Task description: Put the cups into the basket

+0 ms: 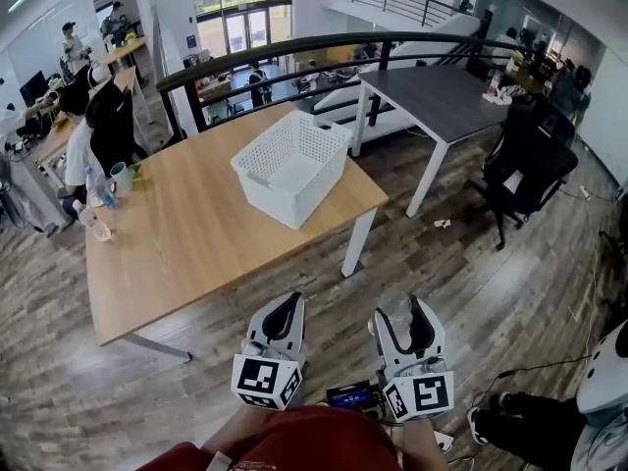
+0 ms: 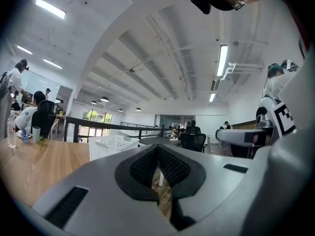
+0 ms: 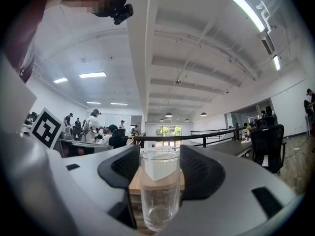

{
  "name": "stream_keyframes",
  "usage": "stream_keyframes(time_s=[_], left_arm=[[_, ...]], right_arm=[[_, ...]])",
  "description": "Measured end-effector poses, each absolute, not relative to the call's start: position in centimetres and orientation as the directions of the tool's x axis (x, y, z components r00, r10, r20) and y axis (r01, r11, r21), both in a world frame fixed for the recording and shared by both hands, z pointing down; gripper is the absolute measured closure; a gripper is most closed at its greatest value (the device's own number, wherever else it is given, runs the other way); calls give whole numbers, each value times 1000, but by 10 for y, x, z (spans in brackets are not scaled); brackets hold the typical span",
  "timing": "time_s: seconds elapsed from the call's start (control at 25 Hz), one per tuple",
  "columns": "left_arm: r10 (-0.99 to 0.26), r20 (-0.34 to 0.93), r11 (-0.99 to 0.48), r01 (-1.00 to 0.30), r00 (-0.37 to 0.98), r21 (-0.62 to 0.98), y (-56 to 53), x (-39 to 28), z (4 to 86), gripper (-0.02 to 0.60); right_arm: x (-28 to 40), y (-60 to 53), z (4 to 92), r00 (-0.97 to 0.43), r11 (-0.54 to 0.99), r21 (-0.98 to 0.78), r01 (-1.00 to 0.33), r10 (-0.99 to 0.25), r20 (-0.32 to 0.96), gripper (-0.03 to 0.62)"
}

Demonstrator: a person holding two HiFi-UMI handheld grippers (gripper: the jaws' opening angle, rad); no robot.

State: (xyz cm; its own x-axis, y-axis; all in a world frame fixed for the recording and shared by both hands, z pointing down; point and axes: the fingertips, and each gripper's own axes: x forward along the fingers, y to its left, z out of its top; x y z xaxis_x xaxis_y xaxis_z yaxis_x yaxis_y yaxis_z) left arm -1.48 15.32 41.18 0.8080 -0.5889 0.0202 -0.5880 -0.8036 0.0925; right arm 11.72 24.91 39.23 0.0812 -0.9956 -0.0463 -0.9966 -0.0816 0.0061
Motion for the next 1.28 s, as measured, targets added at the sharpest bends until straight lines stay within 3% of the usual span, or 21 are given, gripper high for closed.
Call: stream_keyframes(time_s=[1.28], left_arm=[[-588, 24, -802, -587, 808, 112, 13, -74, 414, 575]], right_arm=[[46, 107, 383, 56, -57, 22, -998, -997, -45, 335]])
